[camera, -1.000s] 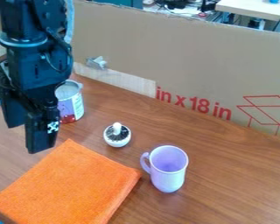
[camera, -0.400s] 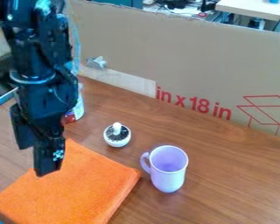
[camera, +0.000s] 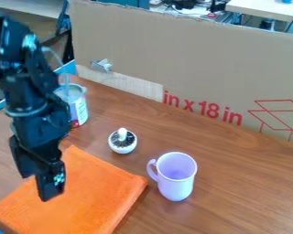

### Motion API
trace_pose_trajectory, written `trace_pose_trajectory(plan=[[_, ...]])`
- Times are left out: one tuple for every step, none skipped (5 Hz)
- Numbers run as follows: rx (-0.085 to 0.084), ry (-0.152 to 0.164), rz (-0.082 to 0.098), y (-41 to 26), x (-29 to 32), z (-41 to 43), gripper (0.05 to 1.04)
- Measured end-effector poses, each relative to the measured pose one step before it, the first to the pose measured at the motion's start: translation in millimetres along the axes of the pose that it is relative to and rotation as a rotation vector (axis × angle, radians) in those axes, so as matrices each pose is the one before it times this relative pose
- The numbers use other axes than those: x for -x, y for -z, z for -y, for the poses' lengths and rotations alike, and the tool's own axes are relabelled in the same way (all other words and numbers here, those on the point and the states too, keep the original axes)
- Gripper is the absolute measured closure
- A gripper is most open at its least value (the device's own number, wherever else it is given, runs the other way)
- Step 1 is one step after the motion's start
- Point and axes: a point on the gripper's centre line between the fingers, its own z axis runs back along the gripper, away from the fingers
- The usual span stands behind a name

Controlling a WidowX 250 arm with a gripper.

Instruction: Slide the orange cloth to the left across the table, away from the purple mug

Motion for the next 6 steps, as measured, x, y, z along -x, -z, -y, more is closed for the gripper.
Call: trace_pose_trajectory(plan=[[0.0130,-0.0062,-0.0387,14.25,-1.28,-2.11,0.079],[-0.0032,0.0089,-0.0240,8.98,-5.74,5.79,0.079],[-0.0078,0.0117,-0.0444,13.21,-6.24,9.33,0.079],[-0.0103,-0.0251,-0.0370,9.94,-1.06,-2.95,0.079],[-0.0370,-0.0476,-0.0550,7.51,1.48,-11.01,0.079],[-0.0323,-0.0872,-0.0487,3.67,11.46,-37.03,0.079]])
